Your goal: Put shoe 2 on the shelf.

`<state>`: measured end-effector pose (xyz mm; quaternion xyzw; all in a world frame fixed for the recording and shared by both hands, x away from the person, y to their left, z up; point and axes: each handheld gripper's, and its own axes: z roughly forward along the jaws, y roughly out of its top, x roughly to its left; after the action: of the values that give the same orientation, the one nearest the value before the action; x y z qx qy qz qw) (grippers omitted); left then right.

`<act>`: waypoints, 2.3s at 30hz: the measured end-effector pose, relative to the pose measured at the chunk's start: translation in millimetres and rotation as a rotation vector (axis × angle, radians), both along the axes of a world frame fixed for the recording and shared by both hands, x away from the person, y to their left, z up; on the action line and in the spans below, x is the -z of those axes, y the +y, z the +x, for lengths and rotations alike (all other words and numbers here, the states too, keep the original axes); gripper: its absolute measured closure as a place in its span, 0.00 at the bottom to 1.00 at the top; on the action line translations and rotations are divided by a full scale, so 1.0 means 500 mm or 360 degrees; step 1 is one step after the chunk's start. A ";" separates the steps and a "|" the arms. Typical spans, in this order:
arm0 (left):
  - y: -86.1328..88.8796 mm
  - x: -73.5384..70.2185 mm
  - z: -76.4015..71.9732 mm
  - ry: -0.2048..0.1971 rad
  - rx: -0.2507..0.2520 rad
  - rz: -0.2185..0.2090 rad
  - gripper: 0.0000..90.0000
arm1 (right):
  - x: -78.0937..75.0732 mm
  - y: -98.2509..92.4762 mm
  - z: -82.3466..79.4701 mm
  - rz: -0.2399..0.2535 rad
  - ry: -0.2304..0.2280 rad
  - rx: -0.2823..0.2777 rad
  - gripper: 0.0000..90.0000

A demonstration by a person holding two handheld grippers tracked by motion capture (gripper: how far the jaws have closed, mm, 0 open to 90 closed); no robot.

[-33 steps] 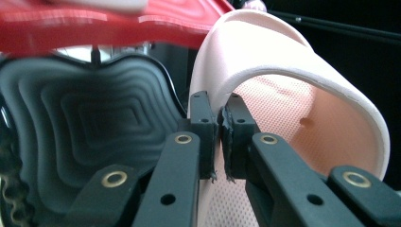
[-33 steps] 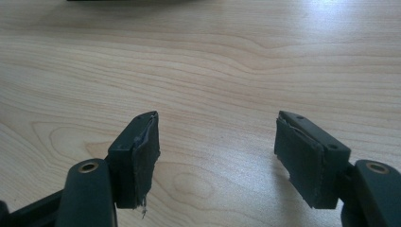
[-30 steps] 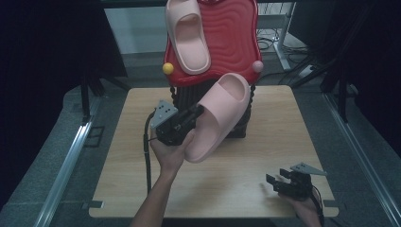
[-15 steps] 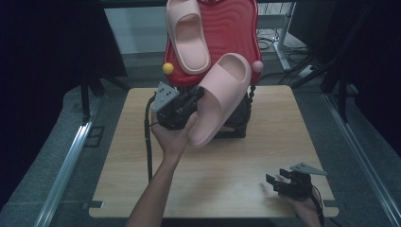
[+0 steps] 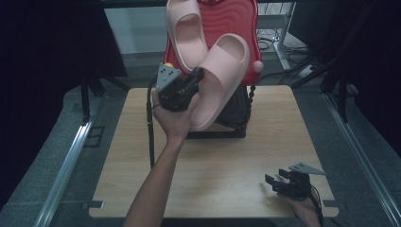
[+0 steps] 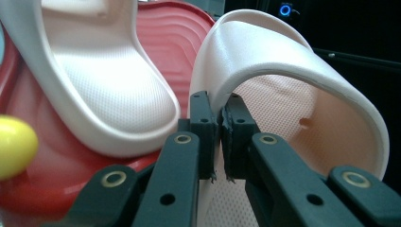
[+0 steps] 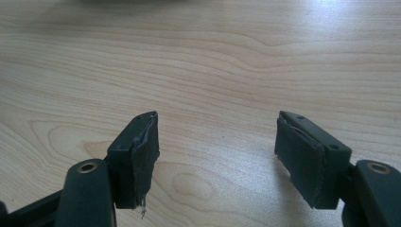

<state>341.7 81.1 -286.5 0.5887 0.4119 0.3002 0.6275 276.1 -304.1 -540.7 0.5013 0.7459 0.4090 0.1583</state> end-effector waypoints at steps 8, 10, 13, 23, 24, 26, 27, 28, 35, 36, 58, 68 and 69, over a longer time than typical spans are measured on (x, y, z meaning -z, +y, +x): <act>-0.004 -0.041 0.035 0.0001 -0.0097 -0.0027 0.94 | 0.004 0.004 0.001 0.0001 0.0015 0.0001 0.34; -0.009 -0.052 0.044 0.0003 -0.0120 -0.0011 0.94 | 0.004 0.004 0.001 0.0004 0.0017 0.0006 0.34; -0.014 -0.069 0.058 0.0008 -0.0148 -0.0006 0.94 | 0.002 0.003 0.000 0.0010 0.0008 0.0017 0.33; -0.041 -0.103 0.094 -0.0011 -0.0215 -0.0005 0.94 | -0.004 0.002 -0.006 0.0020 -0.0010 0.0009 0.32; -0.044 -0.106 0.098 -0.0011 -0.0222 0.0001 0.94 | -0.006 0.001 -0.007 0.0020 -0.0010 0.0011 0.32; -0.051 -0.113 0.107 -0.0007 -0.0241 0.0013 0.94 | -0.007 -0.001 -0.008 0.0022 -0.0011 0.0014 0.32; -0.055 -0.119 0.114 -0.0003 -0.0252 0.0020 0.94 | -0.007 -0.002 -0.008 0.0026 -0.0015 0.0015 0.32; -0.057 -0.123 0.117 -0.0001 -0.0262 0.0028 0.94 | -0.007 -0.005 -0.009 0.0027 -0.0014 0.0020 0.32; -0.074 -0.148 0.160 0.0038 -0.0301 -0.0003 0.94 | -0.008 -0.015 -0.016 0.0033 -0.0017 0.0044 0.32; -0.077 -0.149 0.165 0.0038 -0.0309 -0.0006 0.94 | -0.008 -0.016 -0.017 0.0032 -0.0020 0.0047 0.32; -0.176 -0.171 0.265 0.0080 -0.0480 0.0125 0.94 | -0.026 -0.033 -0.027 0.0092 -0.0058 0.0056 0.31; -0.181 -0.151 0.282 0.0129 -0.0512 0.0089 0.93 | -0.028 -0.033 -0.028 0.0095 -0.0060 0.0057 0.31; -0.181 -0.151 0.281 0.0138 -0.0515 0.0104 0.93 | -0.028 -0.034 -0.028 0.0096 -0.0060 0.0057 0.31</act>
<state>482.4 -9.3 -211.2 0.5472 0.5179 0.3849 0.5331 262.0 -321.0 -526.7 0.5114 0.7210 0.4377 0.1644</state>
